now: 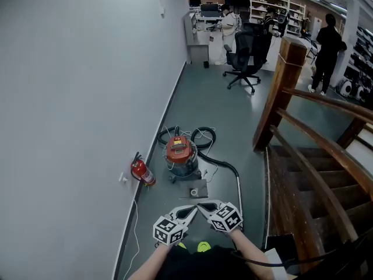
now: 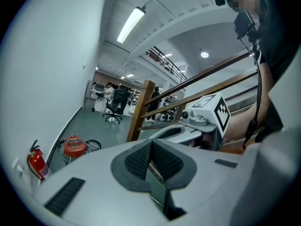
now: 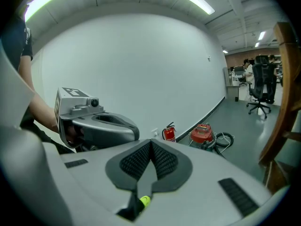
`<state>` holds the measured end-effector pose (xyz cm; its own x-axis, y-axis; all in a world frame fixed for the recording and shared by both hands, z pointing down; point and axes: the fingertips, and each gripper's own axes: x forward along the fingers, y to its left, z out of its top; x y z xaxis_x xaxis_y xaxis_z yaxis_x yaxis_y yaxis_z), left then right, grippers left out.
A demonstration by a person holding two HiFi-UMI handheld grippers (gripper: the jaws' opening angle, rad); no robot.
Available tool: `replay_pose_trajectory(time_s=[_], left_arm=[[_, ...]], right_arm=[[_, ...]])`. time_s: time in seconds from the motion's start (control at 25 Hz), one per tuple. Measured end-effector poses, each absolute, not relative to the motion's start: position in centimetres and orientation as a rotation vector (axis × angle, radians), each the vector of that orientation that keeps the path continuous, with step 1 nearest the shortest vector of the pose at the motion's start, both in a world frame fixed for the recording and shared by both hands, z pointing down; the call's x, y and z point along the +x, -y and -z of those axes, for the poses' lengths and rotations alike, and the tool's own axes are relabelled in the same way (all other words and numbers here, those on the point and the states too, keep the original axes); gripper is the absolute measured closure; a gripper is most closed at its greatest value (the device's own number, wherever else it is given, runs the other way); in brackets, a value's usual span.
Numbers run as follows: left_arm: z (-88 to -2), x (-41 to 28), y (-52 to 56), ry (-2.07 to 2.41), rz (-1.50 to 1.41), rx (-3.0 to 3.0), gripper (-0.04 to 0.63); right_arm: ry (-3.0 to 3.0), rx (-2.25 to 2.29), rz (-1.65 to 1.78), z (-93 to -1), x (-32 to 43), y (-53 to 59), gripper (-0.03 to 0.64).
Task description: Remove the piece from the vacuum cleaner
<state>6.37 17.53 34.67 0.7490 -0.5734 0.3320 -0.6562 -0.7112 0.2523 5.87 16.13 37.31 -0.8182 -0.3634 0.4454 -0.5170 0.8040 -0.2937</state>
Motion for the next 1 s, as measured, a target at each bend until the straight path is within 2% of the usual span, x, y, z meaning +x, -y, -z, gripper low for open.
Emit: replay_pose_trajectory(time_s=[1.0], left_arm=[[-34.9,7.1,-20.5,0.935,-0.320,2.574,0.584]], right_arm=[[2.594,0.632,-0.531,-37.5,6.6,-19.1,0.603]])
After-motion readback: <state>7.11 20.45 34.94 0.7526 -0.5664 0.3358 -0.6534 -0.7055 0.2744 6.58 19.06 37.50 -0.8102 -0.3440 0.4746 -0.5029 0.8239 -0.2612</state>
